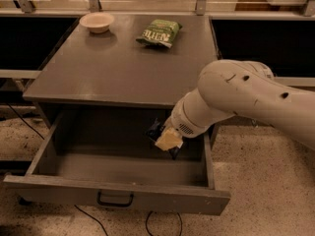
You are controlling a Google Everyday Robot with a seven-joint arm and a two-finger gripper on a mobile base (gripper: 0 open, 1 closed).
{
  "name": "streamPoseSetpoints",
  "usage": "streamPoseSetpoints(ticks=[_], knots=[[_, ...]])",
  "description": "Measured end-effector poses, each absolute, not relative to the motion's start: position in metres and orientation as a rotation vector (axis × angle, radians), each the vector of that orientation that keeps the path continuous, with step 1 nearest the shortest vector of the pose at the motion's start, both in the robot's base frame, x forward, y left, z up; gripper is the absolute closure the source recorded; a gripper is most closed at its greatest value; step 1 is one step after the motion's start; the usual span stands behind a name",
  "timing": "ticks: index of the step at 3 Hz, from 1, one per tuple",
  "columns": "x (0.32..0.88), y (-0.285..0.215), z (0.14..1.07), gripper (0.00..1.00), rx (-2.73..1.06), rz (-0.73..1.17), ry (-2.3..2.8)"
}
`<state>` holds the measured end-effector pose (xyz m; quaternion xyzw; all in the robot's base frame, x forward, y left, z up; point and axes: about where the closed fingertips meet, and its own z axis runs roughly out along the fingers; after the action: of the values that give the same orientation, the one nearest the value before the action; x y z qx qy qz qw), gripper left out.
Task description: Place rxbar blueberry into top drawer
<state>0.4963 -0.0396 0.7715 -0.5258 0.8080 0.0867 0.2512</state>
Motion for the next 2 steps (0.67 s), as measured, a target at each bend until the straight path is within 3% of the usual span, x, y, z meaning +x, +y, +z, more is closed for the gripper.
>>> streamPoseSetpoints(ticks=[2], knots=[[0.4968, -0.0227, 0.7393, 1.00, -1.454, 0.356, 2.212]])
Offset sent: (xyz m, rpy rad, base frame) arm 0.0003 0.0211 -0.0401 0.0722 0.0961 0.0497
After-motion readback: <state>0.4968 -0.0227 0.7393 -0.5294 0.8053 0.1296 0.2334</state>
